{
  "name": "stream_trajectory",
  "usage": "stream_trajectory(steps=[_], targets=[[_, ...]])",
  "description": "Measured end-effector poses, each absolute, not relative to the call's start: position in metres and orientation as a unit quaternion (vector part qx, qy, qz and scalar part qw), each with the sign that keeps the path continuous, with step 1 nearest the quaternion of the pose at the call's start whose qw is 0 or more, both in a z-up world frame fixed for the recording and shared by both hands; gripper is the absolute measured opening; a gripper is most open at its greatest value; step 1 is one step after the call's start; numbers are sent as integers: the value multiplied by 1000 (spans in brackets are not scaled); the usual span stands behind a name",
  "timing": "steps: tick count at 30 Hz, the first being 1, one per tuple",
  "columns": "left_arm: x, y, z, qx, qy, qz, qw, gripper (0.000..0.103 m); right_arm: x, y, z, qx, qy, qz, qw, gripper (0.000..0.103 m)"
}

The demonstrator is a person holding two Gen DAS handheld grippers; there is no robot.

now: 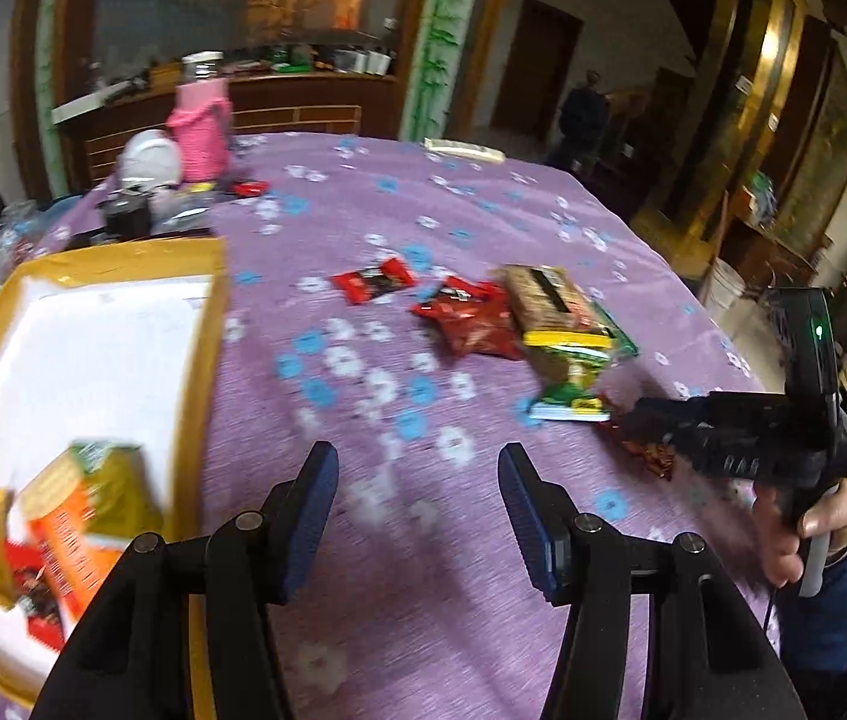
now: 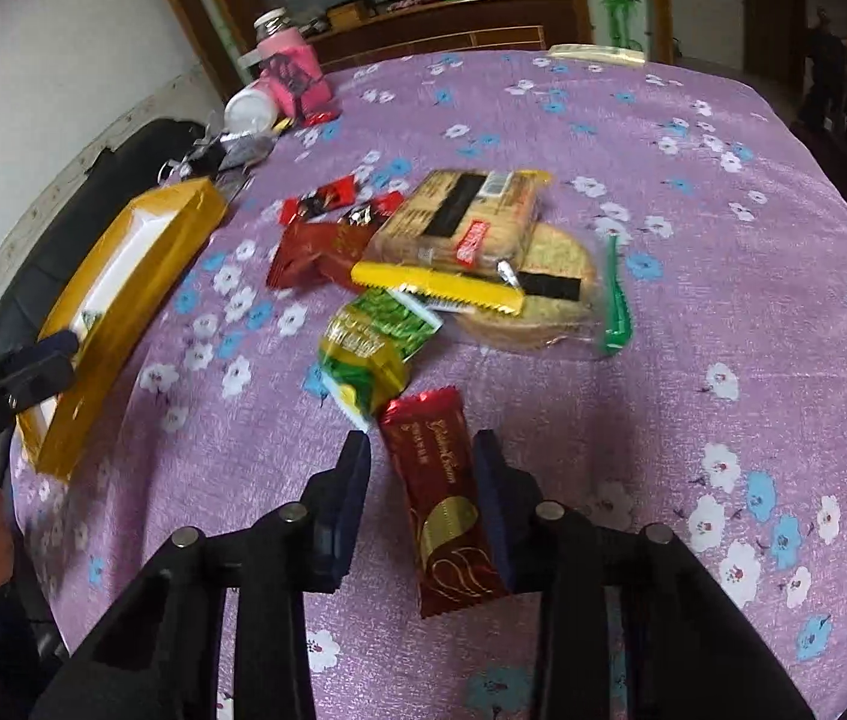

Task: Organize snacks
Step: 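Grasp the green pea snack bag with the left tool while the right tool grasps the red chocolate bar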

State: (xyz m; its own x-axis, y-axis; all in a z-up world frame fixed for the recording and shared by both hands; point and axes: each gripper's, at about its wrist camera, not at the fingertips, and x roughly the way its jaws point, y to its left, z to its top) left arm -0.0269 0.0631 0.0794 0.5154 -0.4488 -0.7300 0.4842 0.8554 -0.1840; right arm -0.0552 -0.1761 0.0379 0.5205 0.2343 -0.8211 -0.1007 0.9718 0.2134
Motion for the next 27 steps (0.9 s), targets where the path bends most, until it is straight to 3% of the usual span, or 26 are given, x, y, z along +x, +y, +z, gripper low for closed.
stream_trajectory(steps=[3, 7, 10, 11, 13, 23, 27], targets=[[-21, 43, 80, 25, 423, -280, 861, 58, -56, -170, 33, 34, 487, 74, 870, 32], [-12, 14, 78, 25, 441, -299, 846, 67, -57, -180, 30, 45, 489, 64, 869, 28], [-6, -6, 75, 32, 452, -309, 836, 67, -58, -188, 31, 68, 485, 68, 869, 25], [-3, -14, 73, 35, 457, -312, 832, 67, -59, -192, 33, 81, 479, 67, 872, 18], [2, -26, 68, 40, 467, -313, 826, 67, -62, -202, 40, 107, 468, 71, 874, 13], [11, -91, 36, 129, 472, -299, 819, 68, -65, -217, 43, 132, 461, 59, 876, 12], [12, -94, 25, 145, 463, -293, 824, 39, -64, -213, 42, 132, 461, 64, 875, 12]])
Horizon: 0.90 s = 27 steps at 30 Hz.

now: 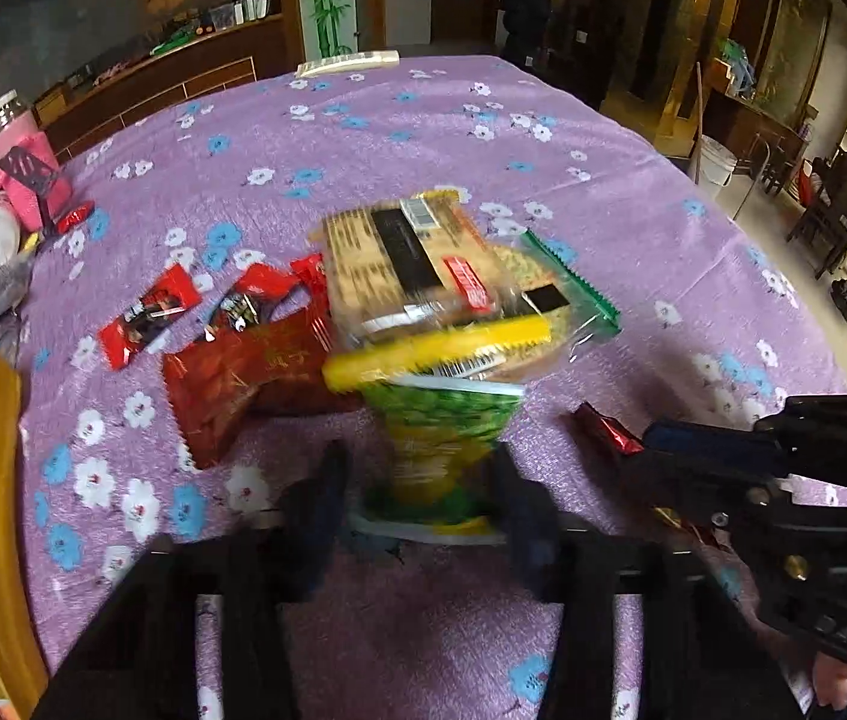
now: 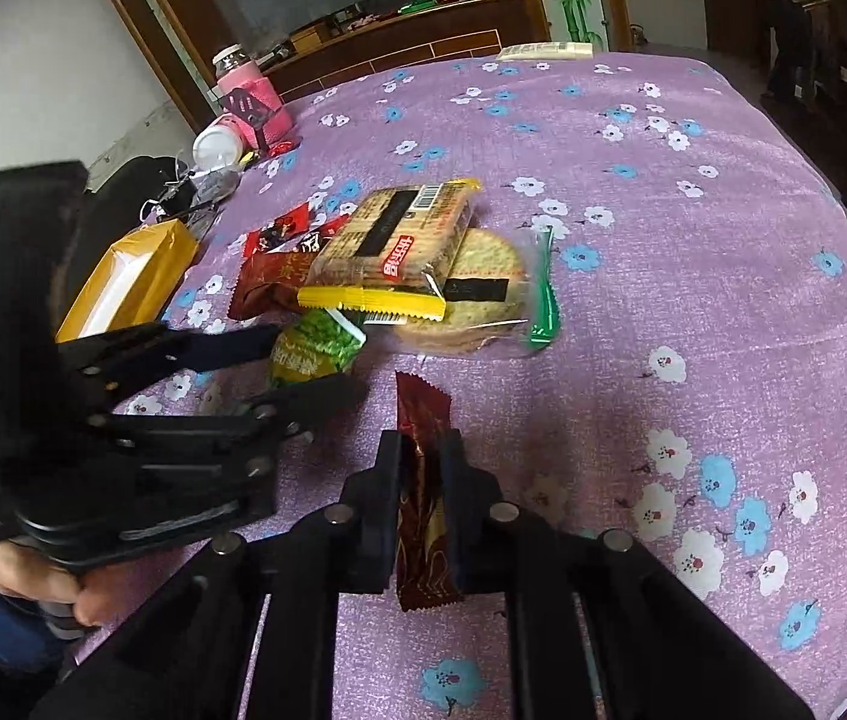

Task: Organize snacks
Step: 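Grasp the green pea snack bag with the left tool while the right tool grasps the red chocolate bar, then lift and carry the pea bag and chocolate bar over the white box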

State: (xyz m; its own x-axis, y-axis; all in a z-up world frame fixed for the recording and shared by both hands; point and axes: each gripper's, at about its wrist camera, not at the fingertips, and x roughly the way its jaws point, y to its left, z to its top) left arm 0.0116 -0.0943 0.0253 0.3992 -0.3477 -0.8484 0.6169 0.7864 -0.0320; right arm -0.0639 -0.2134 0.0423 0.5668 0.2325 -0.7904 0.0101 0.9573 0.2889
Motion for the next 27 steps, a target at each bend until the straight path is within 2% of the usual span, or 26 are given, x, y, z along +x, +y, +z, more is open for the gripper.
stream_trajectory(steps=[5, 8, 17, 27], targets=[[5, -84, 31, 143, 447, -300, 831, 35, -64, -207, 44, 130, 458, 86, 875, 17], [-2, -70, 37, 142, 443, -306, 830, 34, -66, -201, 45, 116, 457, 94, 877, 29], [-12, -21, 43, 104, 412, -293, 857, 34, -59, -192, 30, 78, 487, 75, 867, 32], [-1, -7, 42, 64, 397, -294, 867, 34, -61, -176, 28, 12, 477, 62, 877, 33]])
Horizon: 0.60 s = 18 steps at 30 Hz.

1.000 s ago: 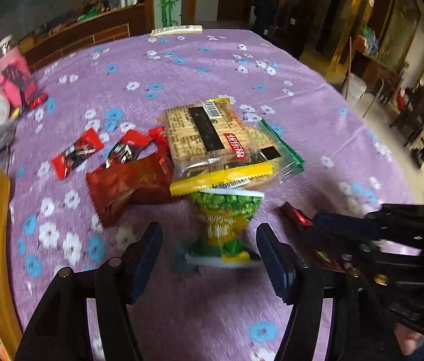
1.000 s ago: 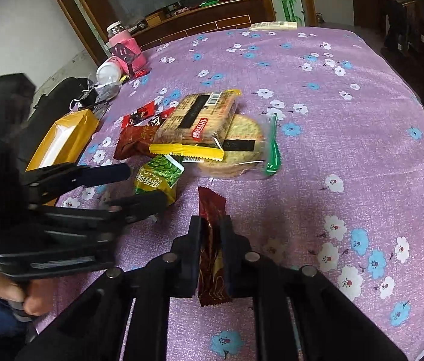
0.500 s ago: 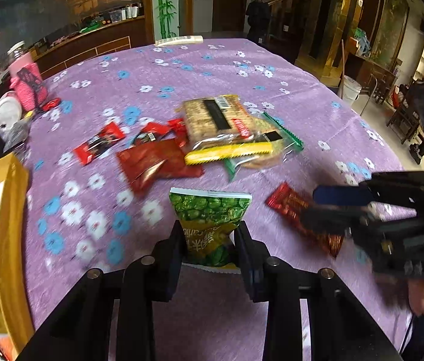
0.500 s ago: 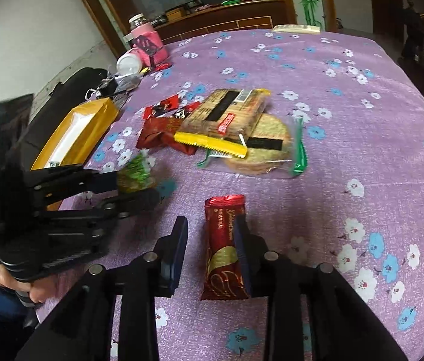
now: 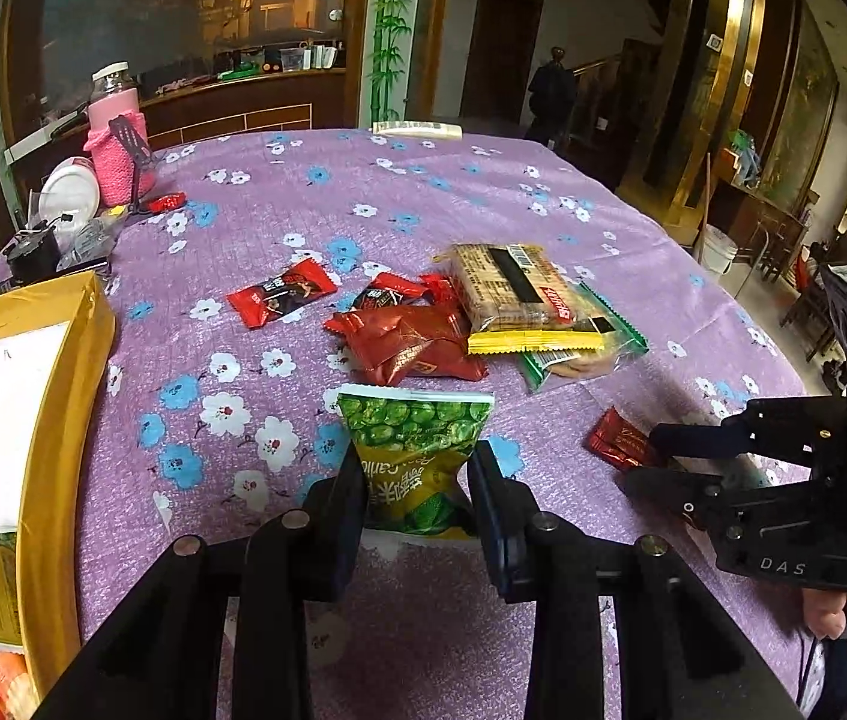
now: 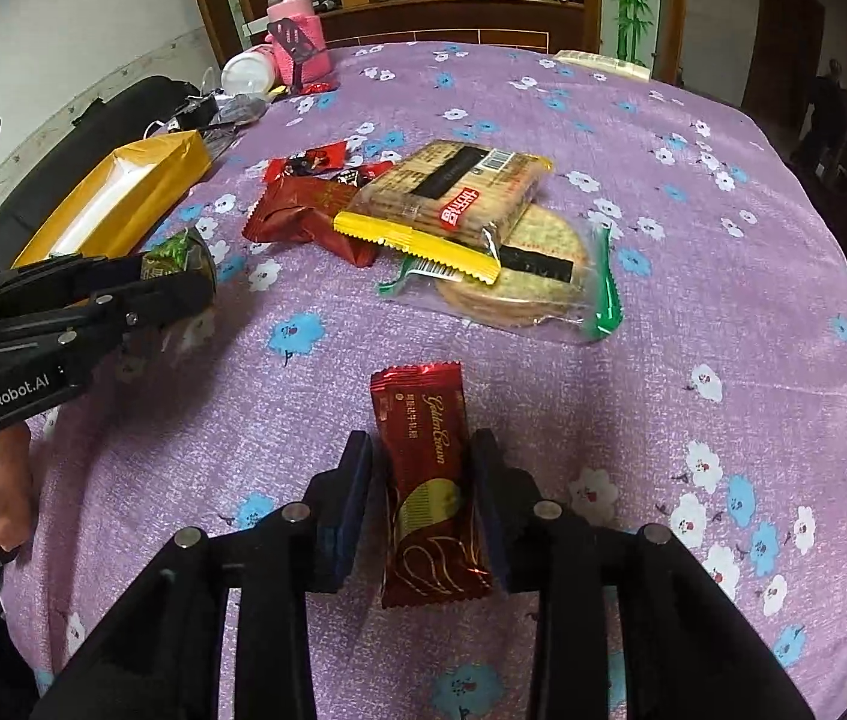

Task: Organize snacks
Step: 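Lift and carry the pea bag and chocolate bar over the white box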

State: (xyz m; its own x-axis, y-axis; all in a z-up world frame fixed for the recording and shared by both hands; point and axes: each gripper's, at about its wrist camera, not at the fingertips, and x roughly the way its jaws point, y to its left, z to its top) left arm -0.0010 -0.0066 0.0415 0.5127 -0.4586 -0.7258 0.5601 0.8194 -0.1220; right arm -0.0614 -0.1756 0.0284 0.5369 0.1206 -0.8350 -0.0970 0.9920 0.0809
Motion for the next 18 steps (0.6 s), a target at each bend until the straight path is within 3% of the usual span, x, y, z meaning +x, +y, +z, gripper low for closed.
stream_trajectory(steps=[3, 12, 14, 18], targets=[[-2, -6, 42, 60, 395, -298, 867, 34, -62, -170, 27, -5, 477, 64, 877, 39], [0, -5, 40, 48, 398, -315, 860, 34, -60, -175, 26, -15, 474, 36, 879, 39], [1, -5, 39, 45, 401, -319, 858, 34, -61, -173, 26, -13, 473, 43, 880, 26], [1, -5, 37, 43, 404, -323, 855, 34, -61, -171, 27, 0, 469, 47, 882, 26]])
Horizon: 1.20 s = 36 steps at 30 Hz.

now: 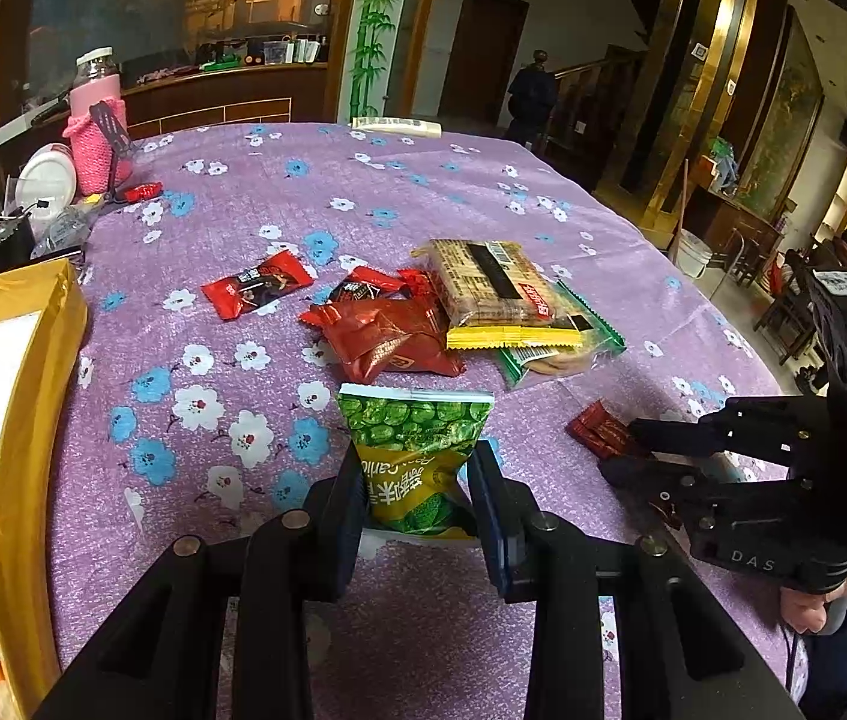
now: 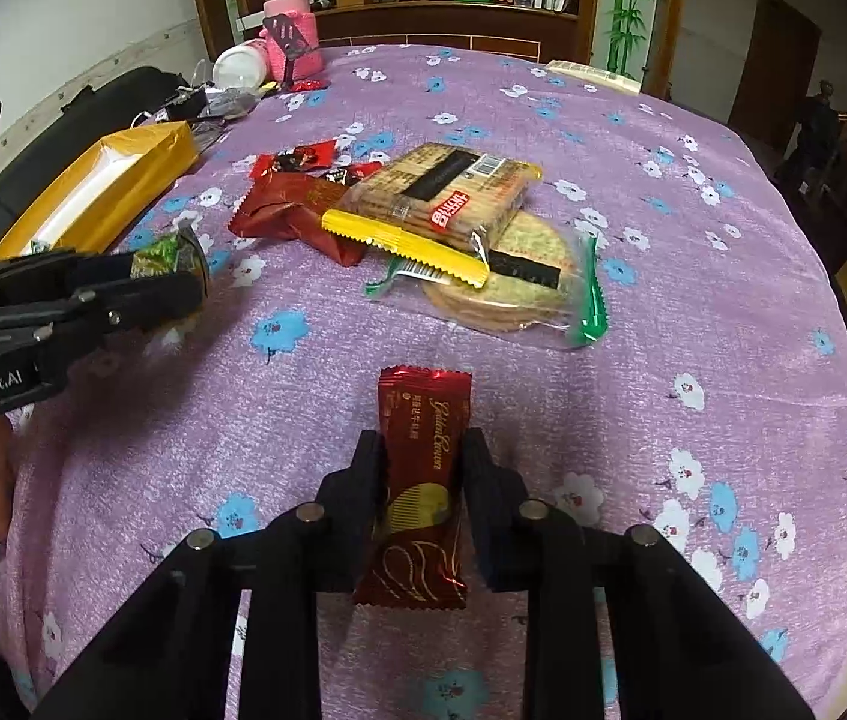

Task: Organize snacks
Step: 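Lift and carry the pea bag and chocolate bar over the white box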

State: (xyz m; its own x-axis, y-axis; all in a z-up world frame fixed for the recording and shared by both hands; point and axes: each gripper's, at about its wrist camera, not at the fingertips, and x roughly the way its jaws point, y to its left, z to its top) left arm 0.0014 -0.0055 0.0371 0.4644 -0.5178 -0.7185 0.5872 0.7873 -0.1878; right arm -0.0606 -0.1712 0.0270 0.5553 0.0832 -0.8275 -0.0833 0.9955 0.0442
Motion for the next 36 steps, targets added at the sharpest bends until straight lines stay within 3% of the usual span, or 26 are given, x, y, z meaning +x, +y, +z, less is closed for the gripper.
stream_trajectory(steps=[9, 36], targets=[[4, 1, 40, 29, 404, -327, 854, 34, -62, -186, 44, 69, 424, 52, 902, 25], [1, 7, 45, 13, 413, -331, 848, 34, -64, -201, 60, 140, 399, 34, 905, 26]])
